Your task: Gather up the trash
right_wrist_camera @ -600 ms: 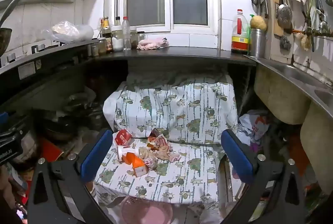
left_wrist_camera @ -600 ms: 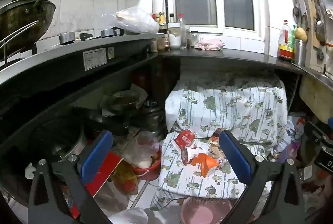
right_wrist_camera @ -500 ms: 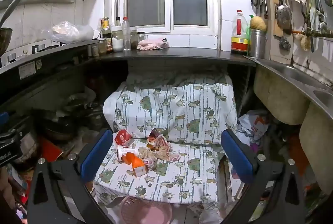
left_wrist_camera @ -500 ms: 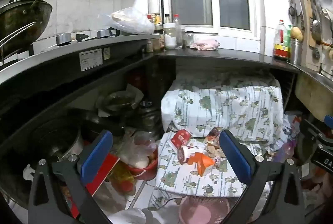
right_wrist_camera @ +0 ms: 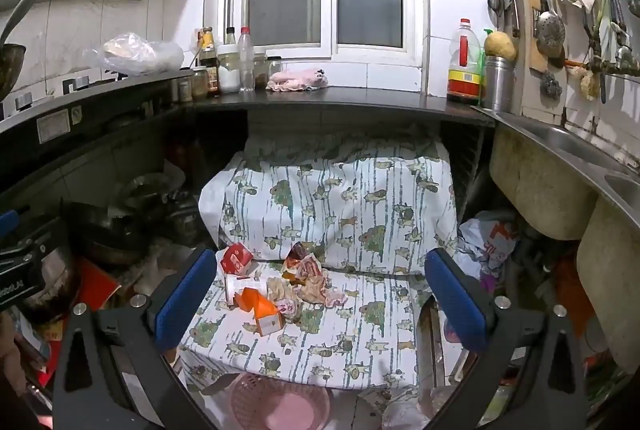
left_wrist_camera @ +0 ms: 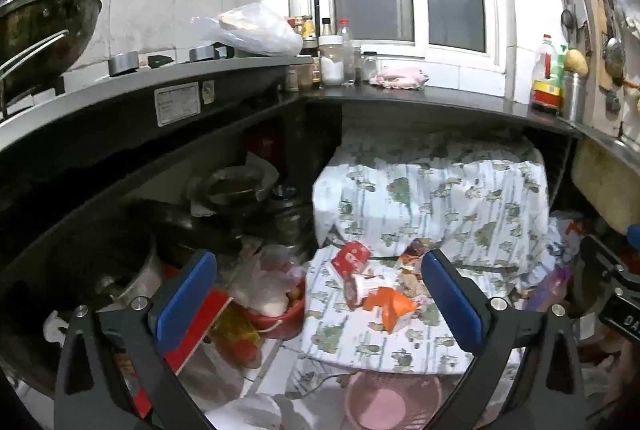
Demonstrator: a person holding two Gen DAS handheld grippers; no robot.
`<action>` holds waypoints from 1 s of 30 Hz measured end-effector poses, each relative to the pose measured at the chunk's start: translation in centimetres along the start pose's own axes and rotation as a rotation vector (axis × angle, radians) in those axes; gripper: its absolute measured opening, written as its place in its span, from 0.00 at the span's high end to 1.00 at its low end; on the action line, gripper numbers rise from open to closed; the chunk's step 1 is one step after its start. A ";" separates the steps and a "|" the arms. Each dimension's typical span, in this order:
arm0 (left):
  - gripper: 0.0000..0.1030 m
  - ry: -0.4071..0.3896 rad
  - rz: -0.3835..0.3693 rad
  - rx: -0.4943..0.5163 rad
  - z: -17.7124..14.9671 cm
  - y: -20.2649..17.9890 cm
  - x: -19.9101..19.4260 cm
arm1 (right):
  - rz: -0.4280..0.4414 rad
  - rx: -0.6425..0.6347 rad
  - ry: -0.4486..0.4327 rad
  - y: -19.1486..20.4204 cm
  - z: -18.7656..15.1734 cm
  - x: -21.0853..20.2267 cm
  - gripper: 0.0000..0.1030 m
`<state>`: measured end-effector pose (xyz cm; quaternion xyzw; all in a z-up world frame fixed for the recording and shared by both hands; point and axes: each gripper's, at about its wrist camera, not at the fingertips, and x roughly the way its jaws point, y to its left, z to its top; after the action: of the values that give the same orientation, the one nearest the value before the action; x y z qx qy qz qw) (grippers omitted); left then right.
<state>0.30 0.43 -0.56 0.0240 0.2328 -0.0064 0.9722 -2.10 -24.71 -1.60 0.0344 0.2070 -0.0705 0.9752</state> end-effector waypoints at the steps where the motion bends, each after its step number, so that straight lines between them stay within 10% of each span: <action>1: 0.00 -0.002 0.005 -0.002 0.0 0.0 0.0 | 0.000 -0.001 -0.001 0.2 -0.1 -0.3 0.00; 30: 0.00 -0.002 -0.057 -0.042 0.1 0.7 -0.8 | -0.007 -0.037 0.003 0.8 0.5 -0.3 0.00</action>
<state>-0.34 1.14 -0.05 -0.0032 0.2326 -0.0292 0.9721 -2.04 -23.98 -0.96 0.0155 0.2099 -0.0700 0.9751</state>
